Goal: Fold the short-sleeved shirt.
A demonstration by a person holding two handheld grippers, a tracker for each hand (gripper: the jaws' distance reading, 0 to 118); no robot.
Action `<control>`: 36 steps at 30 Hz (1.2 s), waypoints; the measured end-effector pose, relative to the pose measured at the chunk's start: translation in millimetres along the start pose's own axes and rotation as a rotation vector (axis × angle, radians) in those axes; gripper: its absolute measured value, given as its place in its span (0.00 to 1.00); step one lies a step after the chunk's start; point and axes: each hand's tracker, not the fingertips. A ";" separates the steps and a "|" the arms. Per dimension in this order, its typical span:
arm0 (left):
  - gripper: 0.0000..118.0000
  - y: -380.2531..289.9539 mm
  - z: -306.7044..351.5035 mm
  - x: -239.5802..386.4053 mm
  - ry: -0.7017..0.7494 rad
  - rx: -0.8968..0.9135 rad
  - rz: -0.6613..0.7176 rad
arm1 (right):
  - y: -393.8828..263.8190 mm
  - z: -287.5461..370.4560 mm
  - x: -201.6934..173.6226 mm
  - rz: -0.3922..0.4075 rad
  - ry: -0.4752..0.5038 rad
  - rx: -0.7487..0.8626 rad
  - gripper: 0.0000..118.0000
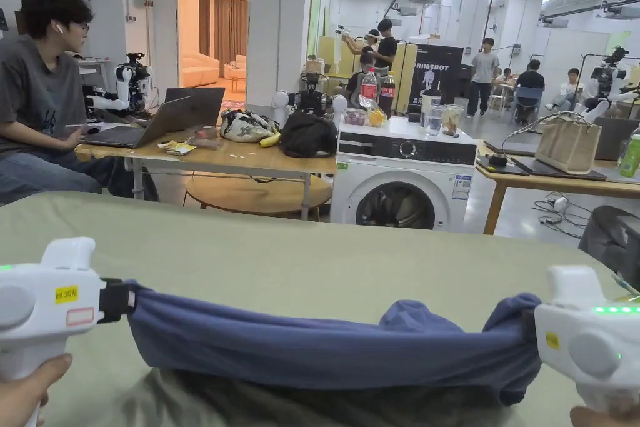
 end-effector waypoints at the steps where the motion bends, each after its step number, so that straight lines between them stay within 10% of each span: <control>1: 0.03 -11.5 2.7 -2.9 0.000 -0.021 0.005 | -13.4 3.9 -1.2 0.006 -0.002 -0.021 0.01; 20: 0.07 -148.5 -57.4 -39.4 0.089 -0.390 0.069 | -171.2 -51.5 -9.8 0.025 0.030 -0.420 0.04; 24: 0.34 -136.1 -49.2 -33.0 0.112 -0.380 0.037 | -160.1 -41.1 -12.4 0.051 -0.003 -0.392 0.37; 36: 0.35 -103.6 -30.0 21.4 0.075 0.013 -0.156 | -105.9 -9.2 -49.9 -0.049 0.026 0.013 0.35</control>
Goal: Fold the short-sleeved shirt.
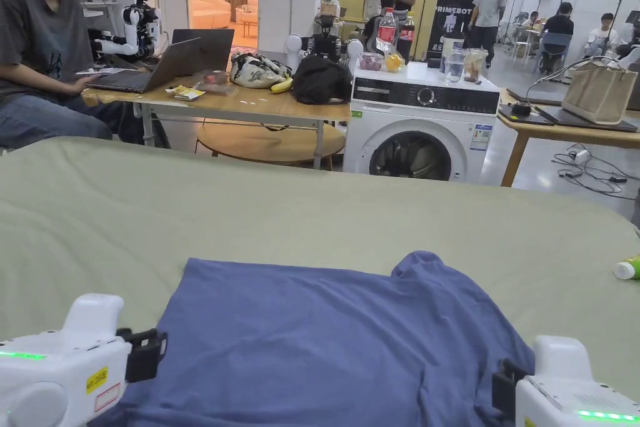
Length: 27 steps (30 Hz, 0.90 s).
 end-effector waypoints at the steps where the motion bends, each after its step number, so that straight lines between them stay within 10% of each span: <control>1: 0.35 0.2 1.3 6.1 0.001 0.040 -0.010 | 0.3 -0.2 -5.7 -0.005 0.011 0.029 0.30; 5: 0.00 0.6 2.5 23.6 0.028 0.116 0.012 | 0.9 3.7 -28.9 -0.015 0.011 0.135 0.00; 21: 0.00 0.9 -6.3 -41.3 0.008 -0.309 0.155 | -5.6 -1.4 -54.2 0.017 0.079 0.134 0.00; 24: 0.40 -6.7 -21.3 -50.2 -0.013 -0.414 0.172 | -10.3 -4.7 -52.8 0.028 0.085 0.107 0.00; 27: 0.47 -18.4 -30.5 -55.1 0.016 -0.476 0.223 | -14.0 -6.6 -49.4 0.031 0.085 0.090 0.00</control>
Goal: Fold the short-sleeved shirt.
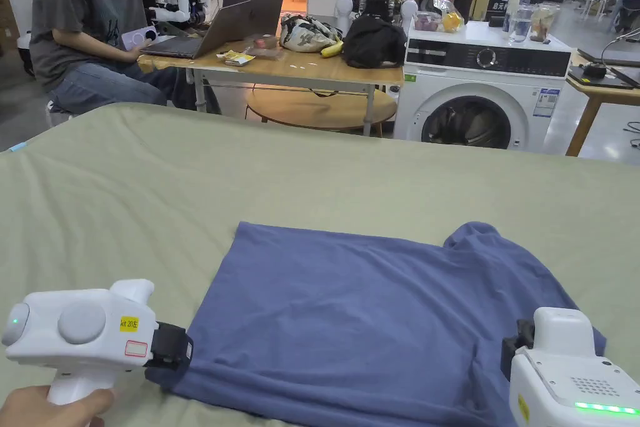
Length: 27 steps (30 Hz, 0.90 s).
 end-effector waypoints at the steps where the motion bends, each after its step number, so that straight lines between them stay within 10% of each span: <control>1: 0.48 -3.6 -3.7 -0.8 0.022 -0.013 0.004 | -1.2 0.1 1.5 0.001 -0.002 -0.007 0.00; 11: 0.48 -37.7 -16.4 10.5 0.140 -0.064 -0.070 | -8.8 1.9 24.0 -0.005 -0.036 -0.061 0.00; 16: 0.07 -41.2 -14.1 15.9 0.112 -0.040 -0.116 | -7.2 -1.2 42.6 0.005 -0.044 -0.187 0.00; 20: 0.01 -44.3 -14.4 15.1 0.070 -0.046 -0.137 | -11.3 1.2 64.1 -0.008 -0.034 -0.299 0.44; 27: 0.01 -46.9 -14.2 12.8 0.051 -0.030 -0.129 | -46.8 -1.3 91.1 0.027 -0.060 -0.488 0.45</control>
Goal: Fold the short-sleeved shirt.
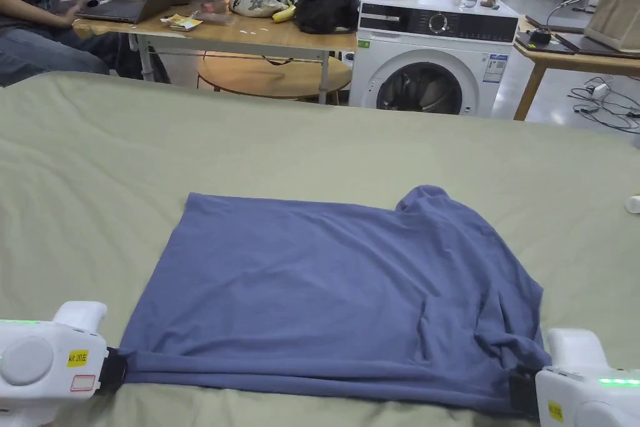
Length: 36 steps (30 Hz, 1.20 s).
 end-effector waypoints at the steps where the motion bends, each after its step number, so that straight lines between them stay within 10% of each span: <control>1: 0.01 0.1 0.2 0.6 0.001 0.002 -0.001 | -3.1 -6.9 1.7 -0.010 0.010 -0.028 0.40; 9: 0.01 -6.7 9.6 2.8 -0.020 0.035 0.031 | -13.1 -13.2 0.6 -0.056 0.130 -0.023 0.08; 36: 0.01 152.2 -13.6 -5.4 -0.060 0.242 0.125 | 160.7 -69.4 -3.8 -0.097 0.124 0.084 0.07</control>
